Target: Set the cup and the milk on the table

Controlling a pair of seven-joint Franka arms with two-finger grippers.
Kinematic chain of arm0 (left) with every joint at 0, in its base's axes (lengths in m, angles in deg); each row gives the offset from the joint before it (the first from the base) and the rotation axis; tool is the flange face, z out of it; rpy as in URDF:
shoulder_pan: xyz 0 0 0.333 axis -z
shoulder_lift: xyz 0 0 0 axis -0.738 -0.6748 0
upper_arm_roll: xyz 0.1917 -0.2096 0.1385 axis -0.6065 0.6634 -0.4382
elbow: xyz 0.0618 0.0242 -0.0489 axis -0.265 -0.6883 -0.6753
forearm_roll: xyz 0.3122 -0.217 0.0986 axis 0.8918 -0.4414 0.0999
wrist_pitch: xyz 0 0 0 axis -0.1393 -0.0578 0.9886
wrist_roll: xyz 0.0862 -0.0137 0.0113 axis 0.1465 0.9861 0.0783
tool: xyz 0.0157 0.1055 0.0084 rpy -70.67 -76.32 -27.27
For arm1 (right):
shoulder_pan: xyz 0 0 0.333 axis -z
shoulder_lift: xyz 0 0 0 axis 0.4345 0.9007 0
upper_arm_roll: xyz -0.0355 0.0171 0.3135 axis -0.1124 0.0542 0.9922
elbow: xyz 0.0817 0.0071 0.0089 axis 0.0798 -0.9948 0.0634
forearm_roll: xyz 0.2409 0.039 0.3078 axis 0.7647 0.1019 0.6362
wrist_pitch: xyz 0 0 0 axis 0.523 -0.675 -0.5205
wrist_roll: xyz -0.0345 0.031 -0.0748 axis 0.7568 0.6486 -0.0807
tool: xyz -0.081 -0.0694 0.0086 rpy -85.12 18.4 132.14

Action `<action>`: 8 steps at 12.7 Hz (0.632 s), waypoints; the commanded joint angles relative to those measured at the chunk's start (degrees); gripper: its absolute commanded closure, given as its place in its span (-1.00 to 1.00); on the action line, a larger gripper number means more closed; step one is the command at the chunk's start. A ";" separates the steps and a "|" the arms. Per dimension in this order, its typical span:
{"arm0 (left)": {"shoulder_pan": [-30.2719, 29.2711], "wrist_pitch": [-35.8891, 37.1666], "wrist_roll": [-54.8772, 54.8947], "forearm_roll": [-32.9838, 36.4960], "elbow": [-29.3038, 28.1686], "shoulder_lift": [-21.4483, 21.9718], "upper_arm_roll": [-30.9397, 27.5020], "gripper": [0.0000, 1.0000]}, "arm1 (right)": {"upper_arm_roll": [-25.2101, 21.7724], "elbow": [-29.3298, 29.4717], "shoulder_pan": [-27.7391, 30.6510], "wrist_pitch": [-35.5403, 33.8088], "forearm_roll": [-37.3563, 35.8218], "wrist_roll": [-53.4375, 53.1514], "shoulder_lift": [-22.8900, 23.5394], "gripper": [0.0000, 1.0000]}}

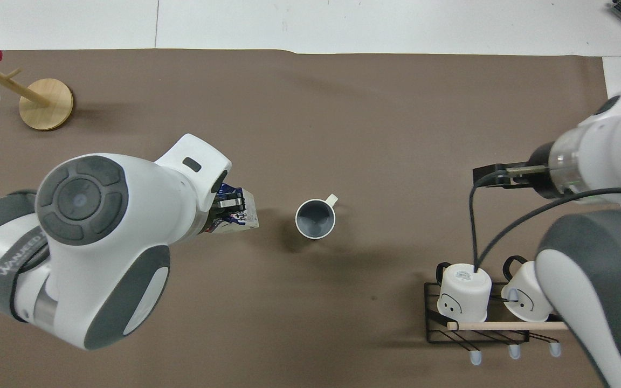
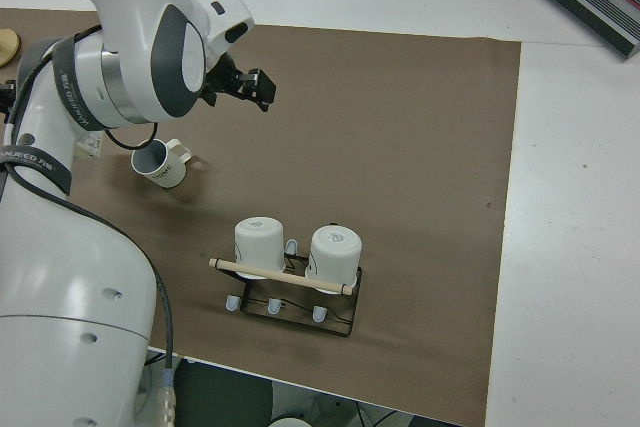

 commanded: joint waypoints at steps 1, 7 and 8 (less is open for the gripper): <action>2.66 -0.37 -0.85 -0.36 0.95 -1.26 -1.10 0.26 | 0.48 -0.67 5.78 -2.13 1.72 8.13 -1.76 -1.00; 4.59 -3.00 -1.37 0.26 0.07 -5.49 -1.10 0.26 | 0.12 -0.76 13.44 -3.89 5.15 14.56 -2.29 -1.00; 5.03 -3.36 -1.37 0.26 -0.28 -5.49 -1.10 0.26 | -0.05 -0.50 13.53 -4.07 4.89 15.79 -2.64 -1.00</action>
